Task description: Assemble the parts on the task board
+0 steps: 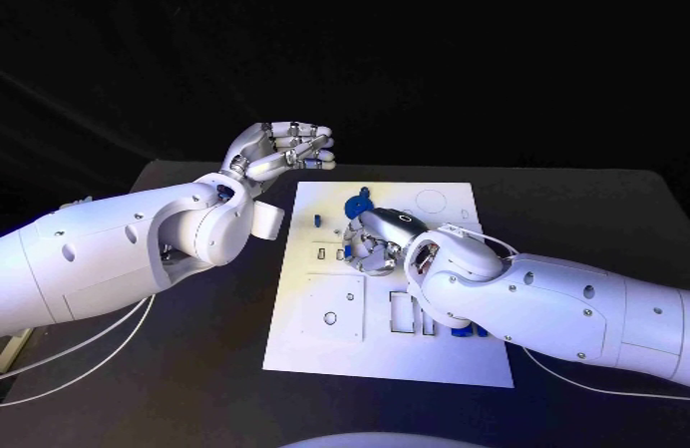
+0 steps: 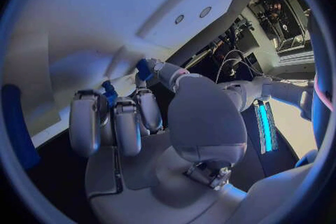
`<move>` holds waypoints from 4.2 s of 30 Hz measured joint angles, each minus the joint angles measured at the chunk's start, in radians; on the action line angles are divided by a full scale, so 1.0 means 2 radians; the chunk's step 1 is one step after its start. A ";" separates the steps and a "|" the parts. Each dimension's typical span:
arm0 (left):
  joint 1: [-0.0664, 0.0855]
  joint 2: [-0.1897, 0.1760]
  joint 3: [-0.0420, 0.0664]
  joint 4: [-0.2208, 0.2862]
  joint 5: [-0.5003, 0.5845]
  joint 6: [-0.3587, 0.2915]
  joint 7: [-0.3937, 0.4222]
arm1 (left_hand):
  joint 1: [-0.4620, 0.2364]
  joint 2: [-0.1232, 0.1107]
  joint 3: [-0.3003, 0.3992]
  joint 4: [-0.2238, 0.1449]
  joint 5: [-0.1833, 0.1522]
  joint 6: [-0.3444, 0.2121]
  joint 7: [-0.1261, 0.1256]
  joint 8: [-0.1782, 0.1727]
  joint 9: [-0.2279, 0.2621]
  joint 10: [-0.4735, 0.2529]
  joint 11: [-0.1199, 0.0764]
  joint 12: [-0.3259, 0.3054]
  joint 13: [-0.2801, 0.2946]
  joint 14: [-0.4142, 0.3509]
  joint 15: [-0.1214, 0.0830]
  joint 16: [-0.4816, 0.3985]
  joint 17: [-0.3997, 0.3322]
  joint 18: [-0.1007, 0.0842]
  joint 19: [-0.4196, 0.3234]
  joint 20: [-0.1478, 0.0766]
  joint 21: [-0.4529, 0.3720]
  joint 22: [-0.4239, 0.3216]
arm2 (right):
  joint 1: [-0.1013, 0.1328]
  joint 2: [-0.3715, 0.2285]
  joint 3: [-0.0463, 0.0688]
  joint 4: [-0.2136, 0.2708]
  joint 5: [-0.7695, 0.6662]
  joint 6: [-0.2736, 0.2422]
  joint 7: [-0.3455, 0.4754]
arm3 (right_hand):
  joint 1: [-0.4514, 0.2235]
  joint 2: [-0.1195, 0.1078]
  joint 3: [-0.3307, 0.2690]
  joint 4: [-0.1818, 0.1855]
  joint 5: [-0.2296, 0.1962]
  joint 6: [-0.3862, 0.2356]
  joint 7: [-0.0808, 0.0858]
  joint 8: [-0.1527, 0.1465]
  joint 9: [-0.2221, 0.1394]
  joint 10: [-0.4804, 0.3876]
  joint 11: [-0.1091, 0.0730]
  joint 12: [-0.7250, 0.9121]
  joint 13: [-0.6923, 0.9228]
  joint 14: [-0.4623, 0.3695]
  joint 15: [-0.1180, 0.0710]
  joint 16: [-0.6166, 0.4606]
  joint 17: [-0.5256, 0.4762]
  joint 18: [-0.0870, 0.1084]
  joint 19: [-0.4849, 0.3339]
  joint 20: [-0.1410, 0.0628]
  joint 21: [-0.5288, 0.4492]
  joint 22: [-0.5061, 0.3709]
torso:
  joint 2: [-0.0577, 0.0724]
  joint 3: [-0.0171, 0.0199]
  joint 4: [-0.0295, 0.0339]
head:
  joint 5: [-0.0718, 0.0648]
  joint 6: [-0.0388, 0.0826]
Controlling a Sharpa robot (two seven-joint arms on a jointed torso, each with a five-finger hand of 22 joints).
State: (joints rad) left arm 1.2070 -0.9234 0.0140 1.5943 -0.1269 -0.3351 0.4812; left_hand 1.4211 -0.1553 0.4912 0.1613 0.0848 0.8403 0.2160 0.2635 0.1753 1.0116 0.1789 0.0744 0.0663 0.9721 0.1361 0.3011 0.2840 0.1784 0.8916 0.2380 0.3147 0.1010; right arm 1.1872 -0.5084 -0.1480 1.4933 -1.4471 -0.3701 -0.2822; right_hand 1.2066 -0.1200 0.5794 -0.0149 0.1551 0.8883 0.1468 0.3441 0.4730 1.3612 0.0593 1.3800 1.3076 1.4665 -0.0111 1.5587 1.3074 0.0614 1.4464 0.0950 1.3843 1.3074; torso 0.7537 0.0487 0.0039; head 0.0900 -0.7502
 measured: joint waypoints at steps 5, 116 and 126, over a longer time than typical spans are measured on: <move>0.000 0.000 0.000 0.000 0.000 0.000 0.000 | 0.000 0.000 0.000 0.000 0.000 0.000 0.000 0.000 0.000 0.000 0.000 0.000 0.000 0.000 0.000 0.000 0.001 0.000 0.000 0.000 0.000 0.000 | 0.000 0.000 0.000 0.000 0.000 0.001 0.000 | 0.000 0.000 -0.001 0.001 0.000 -0.004 0.001 -0.002 -0.002 -0.002 0.002 0.000 -0.001 0.000 0.000 0.000 0.000 0.000 0.000 0.000 0.000 0.000 | 0.000 0.0000 -0.0002 | 0.000 0.000; 0.056 0.162 -0.040 -0.145 -0.424 0.334 -0.543 | -0.154 0.080 -0.166 0.067 0.000 -0.055 -0.059 0.274 0.199 0.021 -0.076 0.495 0.348 0.247 -0.093 0.611 0.512 -0.043 0.261 -0.093 0.525 0.514 | 0.079 -0.210 0.010 0.028 0.357 -0.054 0.208 | 0.015 -0.013 -0.081 0.034 0.040 -0.066 0.022 -0.035 -0.029 -0.058 0.020 -0.038 -0.055 -0.001 0.019 -0.015 0.000 0.008 -0.031 0.017 -0.058 -0.009 | -0.031 0.0033 -0.0118 | 0.008 -0.026; 0.056 0.164 -0.041 -0.145 -0.418 0.337 -0.543 | -0.154 0.080 -0.166 0.067 0.000 -0.055 -0.059 0.274 0.200 0.021 -0.076 0.495 0.347 0.247 -0.093 0.611 0.512 -0.043 0.261 -0.093 0.527 0.517 | 0.078 -0.207 0.010 0.025 0.357 -0.052 0.206 | 0.015 -0.013 -0.083 0.036 0.042 -0.066 0.022 -0.035 -0.029 -0.058 0.020 -0.038 -0.055 -0.001 0.019 -0.015 0.000 0.008 -0.031 0.017 -0.058 -0.009 | -0.031 0.0035 -0.0112 | 0.007 -0.028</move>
State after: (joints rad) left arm 1.3195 -0.5948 -0.0674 1.3040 -0.9638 0.3396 -0.6057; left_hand 1.1129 0.0052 0.1586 0.2951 0.0847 0.7297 0.0982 0.8110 0.5751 1.0528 0.0269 1.0639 0.7610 1.4651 -0.0500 1.5239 1.3077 0.0920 1.4134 0.0521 1.3679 1.1347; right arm 1.3436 -0.9218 -0.1276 1.5425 -0.7334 -0.4746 0.1295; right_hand 1.2373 -0.1451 0.4140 0.0567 0.2384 0.7566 0.1902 0.2743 0.4147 1.2450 0.1001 1.3048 1.1974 1.4647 0.0268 1.5278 1.3075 0.0771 1.3835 0.1290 1.2681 1.2901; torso 0.6916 0.0557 -0.0184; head 0.1043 -0.8071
